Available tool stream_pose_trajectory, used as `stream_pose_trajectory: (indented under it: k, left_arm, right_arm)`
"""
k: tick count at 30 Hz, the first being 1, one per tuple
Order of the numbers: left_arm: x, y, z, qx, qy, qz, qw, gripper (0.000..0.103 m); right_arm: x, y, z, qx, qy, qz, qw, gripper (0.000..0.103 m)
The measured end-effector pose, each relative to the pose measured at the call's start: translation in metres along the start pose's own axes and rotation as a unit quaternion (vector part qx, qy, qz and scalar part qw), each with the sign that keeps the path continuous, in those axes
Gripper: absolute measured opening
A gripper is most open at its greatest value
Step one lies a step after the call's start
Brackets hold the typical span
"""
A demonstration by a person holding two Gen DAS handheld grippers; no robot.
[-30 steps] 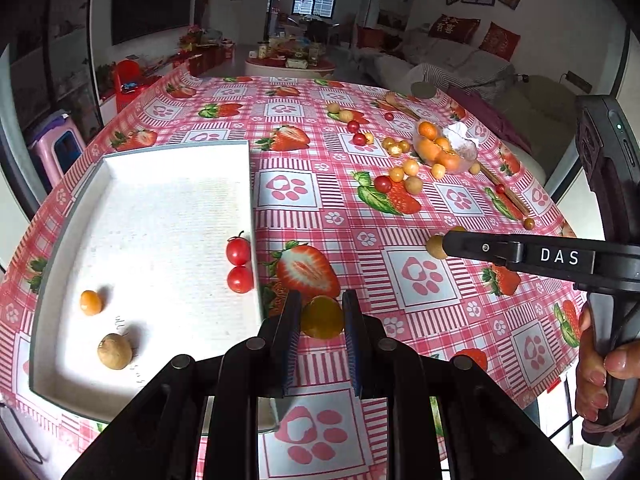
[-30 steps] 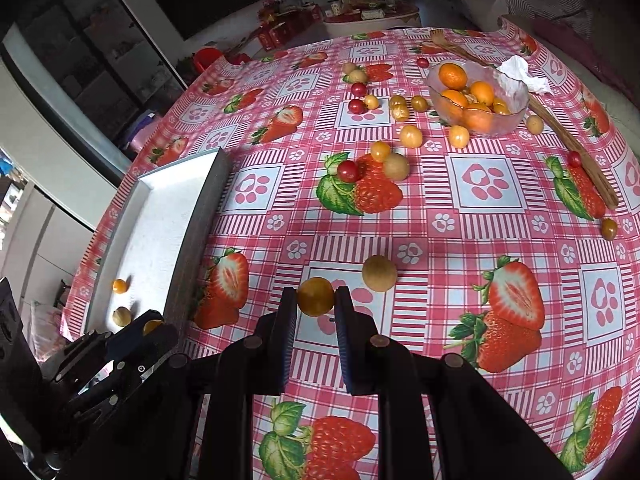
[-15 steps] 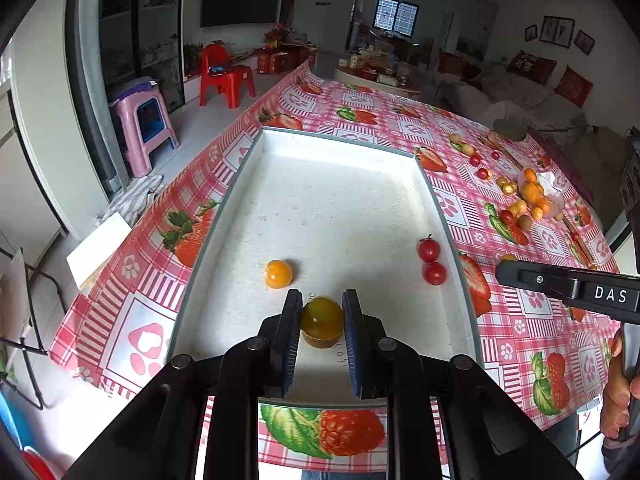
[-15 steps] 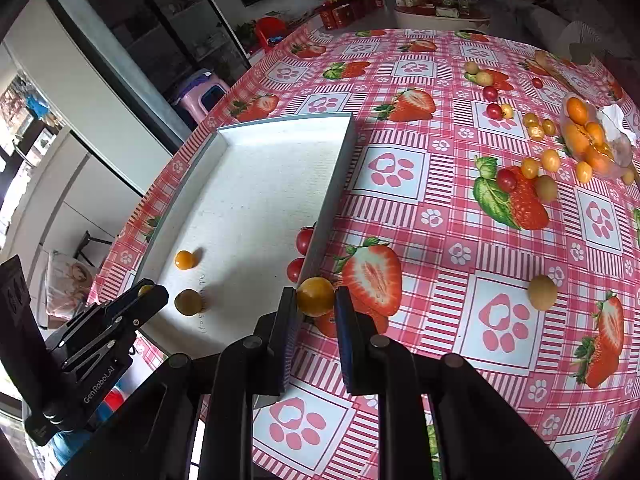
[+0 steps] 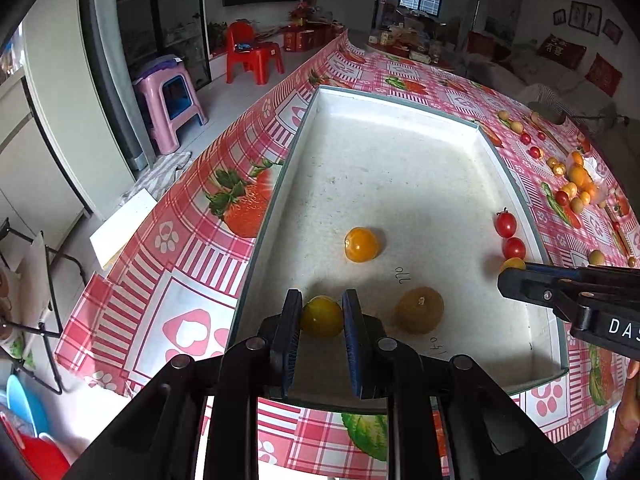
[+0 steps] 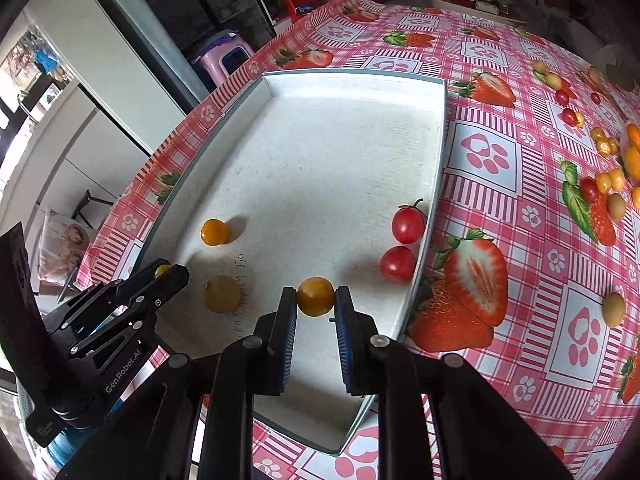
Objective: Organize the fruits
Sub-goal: 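Place the yellow tomato in the tray with the left tool while the right tool releases its yellow tomato, then reach both tools toward the glass bowl and grasp a yellow tomato with the right tool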
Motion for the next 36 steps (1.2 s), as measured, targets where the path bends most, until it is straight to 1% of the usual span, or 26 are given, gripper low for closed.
stream_pose_trajectory:
  k: [3,6,9,11,12,13,14,15,16,18,19,20,22,24,28,32,36]
  left_arm:
    - [-0.001,-0.003,0.001,-0.003,-0.004,-0.005,1.0,0.022]
    - [0.0,-0.005,0.003,-0.006,-0.012,-0.01,0.9999,0.022]
    - [0.002,-0.007,0.003,-0.006,-0.02,-0.015,0.9997,0.023]
    - [0.003,-0.006,0.002,-0.008,-0.021,-0.012,0.9997,0.033]
    - [0.005,-0.004,0.001,-0.003,-0.022,-0.009,0.9997,0.048]
    - [0.007,-0.002,0.001,0.002,-0.024,-0.003,0.9997,0.058]
    - [0.009,0.001,0.0,0.007,-0.028,-0.003,0.9996,0.059]
    - [0.01,0.002,0.0,0.011,-0.033,-0.008,0.9994,0.059]
    - [0.011,0.002,0.0,0.011,-0.036,-0.012,0.9992,0.059]
    - [0.011,0.002,0.001,0.006,-0.033,-0.012,0.9994,0.059]
    - [0.01,0.002,0.001,0.004,-0.029,-0.01,0.9995,0.059]
    - [0.01,0.004,0.0,0.003,-0.025,-0.008,0.9997,0.059]
    - [0.01,0.007,-0.001,0.004,-0.018,-0.006,0.9998,0.059]
    - [0.014,0.011,-0.003,0.006,-0.016,-0.003,0.9998,0.059]
    - [0.032,0.021,-0.007,0.014,-0.028,0.006,0.9995,0.059]
    - [0.063,0.031,-0.008,0.016,-0.049,0.023,0.9984,0.059]
    - [0.102,0.042,-0.006,0.018,-0.081,0.045,0.9956,0.059]
  right_arm:
    - [-0.001,-0.008,0.001,-0.009,0.009,0.013,1.0,0.021]
    - [0.0,-0.016,0.005,-0.019,0.009,0.015,1.0,0.021]
    - [-0.004,-0.016,0.003,-0.02,0.023,0.025,0.999,0.023]
    - [-0.006,-0.017,0.002,-0.023,0.028,0.022,0.999,0.028]
    - [-0.006,-0.016,0.002,-0.024,0.026,0.02,0.999,0.036]
    - [-0.006,-0.015,0.001,-0.022,0.025,0.018,0.999,0.041]
    - [-0.006,-0.013,0.0,-0.019,0.023,0.016,0.999,0.045]
    - [-0.006,-0.01,0.0,-0.015,0.02,0.015,1.0,0.055]
    - [-0.006,-0.007,-0.001,-0.01,0.017,0.012,1.0,0.059]
    - [-0.005,0.002,-0.002,0.0,0.012,0.004,1.0,0.063]
    - [-0.004,0.006,-0.003,0.005,0.01,0.006,1.0,0.069]
    - [-0.002,0.011,-0.003,0.011,0.008,0.007,1.0,0.072]
    - [0.004,0.023,-0.003,0.025,0.001,0.002,1.0,0.074]
    - [0.013,0.034,-0.002,0.034,-0.008,0.012,0.999,0.075]
    - [0.04,0.052,0.004,0.044,-0.038,0.017,0.998,0.075]
    - [0.072,0.066,0.015,0.052,-0.065,0.033,0.996,0.075]
    - [0.107,0.078,0.029,0.057,-0.1,0.05,0.992,0.075]
Point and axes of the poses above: each gripper's, at about its wrist camera, not at the fingertips, and y roughly against the way its jaws point, x to its right, z to its underside, the point moved 8 cm from there along -y, roughly the way its jaws point, and after that the axes turned 11 degrees about y, right-handed, at the moved point
